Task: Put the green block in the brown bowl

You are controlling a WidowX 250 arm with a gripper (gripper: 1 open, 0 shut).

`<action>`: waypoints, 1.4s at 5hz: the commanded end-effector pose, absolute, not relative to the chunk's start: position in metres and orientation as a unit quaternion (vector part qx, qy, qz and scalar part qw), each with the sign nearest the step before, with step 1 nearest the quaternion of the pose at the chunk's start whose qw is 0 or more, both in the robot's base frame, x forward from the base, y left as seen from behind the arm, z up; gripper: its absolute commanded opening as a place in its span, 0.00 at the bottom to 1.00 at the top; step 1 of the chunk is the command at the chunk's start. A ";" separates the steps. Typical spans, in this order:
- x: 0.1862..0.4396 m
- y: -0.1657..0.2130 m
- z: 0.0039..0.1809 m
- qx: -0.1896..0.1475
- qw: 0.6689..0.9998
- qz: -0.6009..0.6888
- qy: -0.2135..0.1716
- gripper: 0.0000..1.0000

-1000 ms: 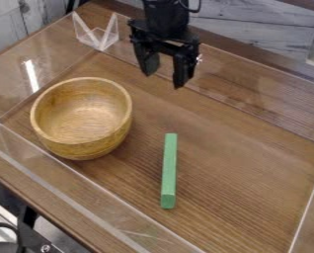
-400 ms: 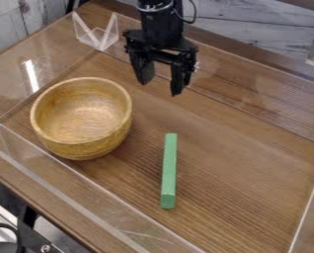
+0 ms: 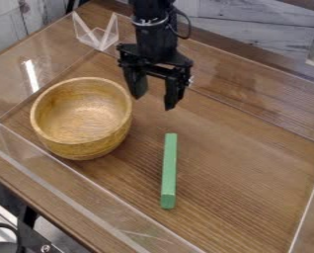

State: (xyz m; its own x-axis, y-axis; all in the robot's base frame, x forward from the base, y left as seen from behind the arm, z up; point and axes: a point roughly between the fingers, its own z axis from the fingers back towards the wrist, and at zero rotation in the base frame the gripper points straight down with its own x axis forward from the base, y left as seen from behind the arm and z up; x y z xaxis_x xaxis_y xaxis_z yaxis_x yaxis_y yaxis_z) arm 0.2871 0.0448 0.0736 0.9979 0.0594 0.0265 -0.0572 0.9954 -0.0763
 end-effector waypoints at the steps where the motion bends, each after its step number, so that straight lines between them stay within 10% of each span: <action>1: 0.277 0.039 0.082 -0.030 0.997 0.052 -0.040 1.00; 7: 0.236 -0.006 0.040 -0.036 0.997 0.055 -0.034 1.00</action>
